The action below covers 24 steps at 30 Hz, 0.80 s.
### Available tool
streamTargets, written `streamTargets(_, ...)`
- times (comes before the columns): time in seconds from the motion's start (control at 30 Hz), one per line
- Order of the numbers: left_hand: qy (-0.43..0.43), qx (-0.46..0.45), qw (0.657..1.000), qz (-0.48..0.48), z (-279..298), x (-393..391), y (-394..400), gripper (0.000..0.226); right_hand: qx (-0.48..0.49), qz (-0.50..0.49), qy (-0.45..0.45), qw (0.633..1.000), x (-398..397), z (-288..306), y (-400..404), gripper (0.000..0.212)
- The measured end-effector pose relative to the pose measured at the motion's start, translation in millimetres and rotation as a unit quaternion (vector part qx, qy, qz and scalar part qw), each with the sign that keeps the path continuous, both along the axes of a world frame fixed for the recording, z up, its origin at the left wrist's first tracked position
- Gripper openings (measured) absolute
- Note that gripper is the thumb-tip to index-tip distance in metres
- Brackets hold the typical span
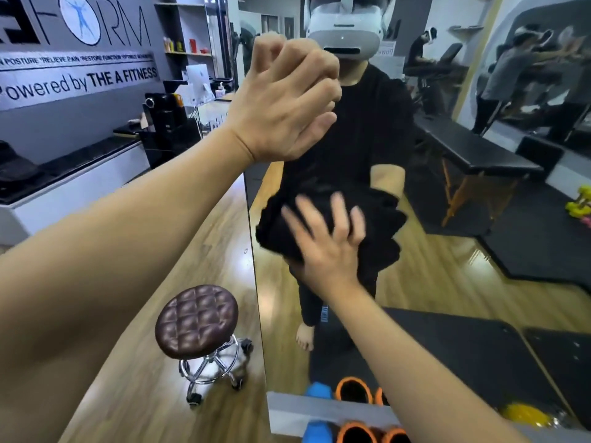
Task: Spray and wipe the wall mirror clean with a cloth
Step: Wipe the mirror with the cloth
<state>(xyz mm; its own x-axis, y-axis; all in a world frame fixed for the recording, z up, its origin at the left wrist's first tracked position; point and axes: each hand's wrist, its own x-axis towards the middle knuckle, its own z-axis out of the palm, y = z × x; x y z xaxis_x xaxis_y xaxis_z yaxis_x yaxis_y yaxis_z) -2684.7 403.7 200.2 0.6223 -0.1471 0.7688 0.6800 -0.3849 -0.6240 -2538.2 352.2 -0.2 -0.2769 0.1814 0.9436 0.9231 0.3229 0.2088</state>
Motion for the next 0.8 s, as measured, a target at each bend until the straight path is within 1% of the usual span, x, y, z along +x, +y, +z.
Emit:
streamTargets(0.07, 0.009, 0.012, 1.000, 0.010, 1, 0, 1, 0.023, -0.037, 0.015, -0.087, 0.995, -4, -57, -3, 0.061)
streamTargets(0.13, 0.011, 0.018, 1.000, 0.018, 2, -1, 1, 0.024, -0.070, 0.025, -0.161, 0.984, -2, -98, -7, 0.062)
streamTargets(0.2, 0.011, 0.015, 1.000, 0.019, 1, -1, 1, 0.024, -0.083, 0.036, -0.203, 0.975, 4, -111, -7, 0.057)
streamTargets(0.27, 0.012, 0.011, 1.000, 0.021, 0, -1, 0, 0.025, -0.084, 0.052, -0.206, 0.973, 9, -100, -5, 0.051)
streamTargets(0.33, 0.015, 0.011, 1.000, 0.022, 0, -2, -1, 0.025, -0.074, 0.048, -0.160, 0.983, 10, -71, -5, 0.050)
streamTargets(0.4, 0.016, 0.012, 0.999, 0.031, -1, -2, -2, 0.026, -0.042, 0.029, -0.082, 0.995, 11, -32, -5, 0.058)
streamTargets(0.47, 0.010, 0.004, 1.000, 0.028, -2, 0, -2, 0.027, -0.030, 0.004, -0.007, 1.000, 12, 15, -7, 0.064)
streamTargets(0.53, 0.010, 0.006, 1.000, 0.015, -1, 1, -4, 0.027, -0.039, -0.009, 0.074, 0.996, 12, 56, -8, 0.060)
streamTargets(0.57, 0.011, 0.009, 1.000, 0.006, 0, 0, -5, 0.026, -0.041, -0.012, 0.110, 0.993, 11, 67, -8, 0.057)
streamTargets(0.6, 0.006, 0.003, 1.000, -0.005, 0, -1, -6, 0.025, -0.037, -0.016, 0.128, 0.991, 8, 69, -8, 0.057)
streamTargets(0.63, -0.003, -0.009, 1.000, -0.019, 1, -1, -7, 0.023, -0.027, -0.021, 0.117, 0.992, 4, 65, -7, 0.058)
streamTargets(0.73, -0.053, -0.051, 0.996, -0.058, 4, -1, -10, 0.013, -0.007, -0.037, -0.022, 0.999, 2, 28, -5, 0.062)
streamTargets(0.8, -0.109, -0.069, 0.989, -0.071, 5, 0, -14, 0.014, 0.004, -0.028, -0.088, 0.996, 10, 15, -3, 0.059)
